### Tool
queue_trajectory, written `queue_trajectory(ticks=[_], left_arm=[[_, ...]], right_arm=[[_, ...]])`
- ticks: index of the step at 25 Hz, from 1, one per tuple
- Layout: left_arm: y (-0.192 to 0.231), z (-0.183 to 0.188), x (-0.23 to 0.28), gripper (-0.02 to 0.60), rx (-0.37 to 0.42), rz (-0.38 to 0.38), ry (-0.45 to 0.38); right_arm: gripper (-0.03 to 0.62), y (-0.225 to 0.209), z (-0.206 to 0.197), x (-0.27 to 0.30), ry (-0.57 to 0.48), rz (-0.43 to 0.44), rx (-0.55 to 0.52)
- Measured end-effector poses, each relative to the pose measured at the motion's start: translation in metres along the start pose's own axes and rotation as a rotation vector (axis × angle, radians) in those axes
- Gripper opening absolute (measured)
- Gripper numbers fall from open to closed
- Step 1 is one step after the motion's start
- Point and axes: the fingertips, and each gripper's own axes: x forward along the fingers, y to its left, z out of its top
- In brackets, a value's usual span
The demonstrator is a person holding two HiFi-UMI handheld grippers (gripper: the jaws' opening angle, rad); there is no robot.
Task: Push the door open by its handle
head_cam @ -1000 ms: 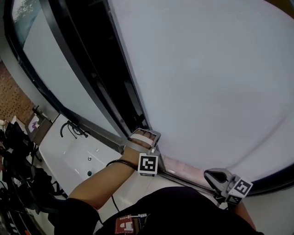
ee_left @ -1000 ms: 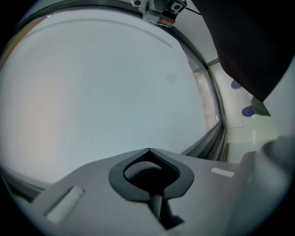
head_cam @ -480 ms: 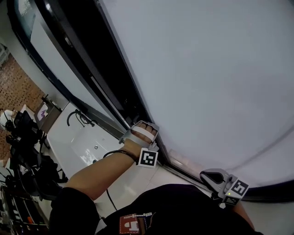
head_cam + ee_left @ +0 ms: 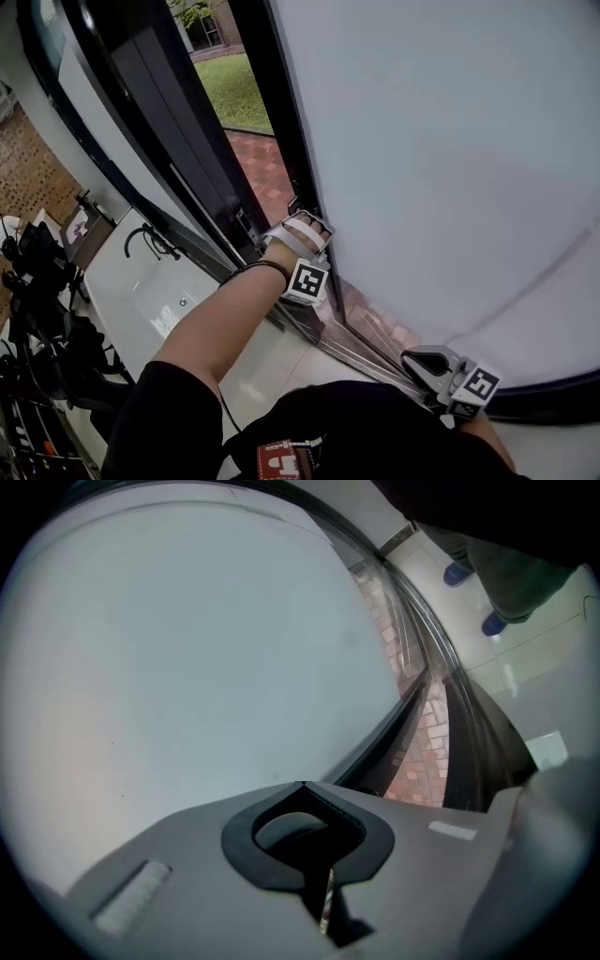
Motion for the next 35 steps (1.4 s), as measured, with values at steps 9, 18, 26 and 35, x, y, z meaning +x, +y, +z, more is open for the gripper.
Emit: queue_trajectory(ticks=[9, 18, 26, 35], left_arm=[[0.048, 0.012, 0.113, -0.006, 0.088, 0.031, -0.114], [0.12, 0.053, 0.231, -0.007, 0.19, 0.118, -0.239], [0.189, 0.108, 0.311, -0.008, 0.249, 0.176, -0.379], [0.266, 0.191, 0.381, -0.017, 0.32, 0.227, -0.509]], right_arm=[[0.0, -0.07, 0.014, 0.016, -0.037, -0.154, -0.001], [-0.001, -0.148, 0.036, 0.03, -0.071, -0.331, -0.042], [0.0, -0.222, 0.061, -0.009, -0.069, -0.381, -0.024], [0.0, -0.295, 0.08, -0.044, -0.044, -0.393, -0.023]])
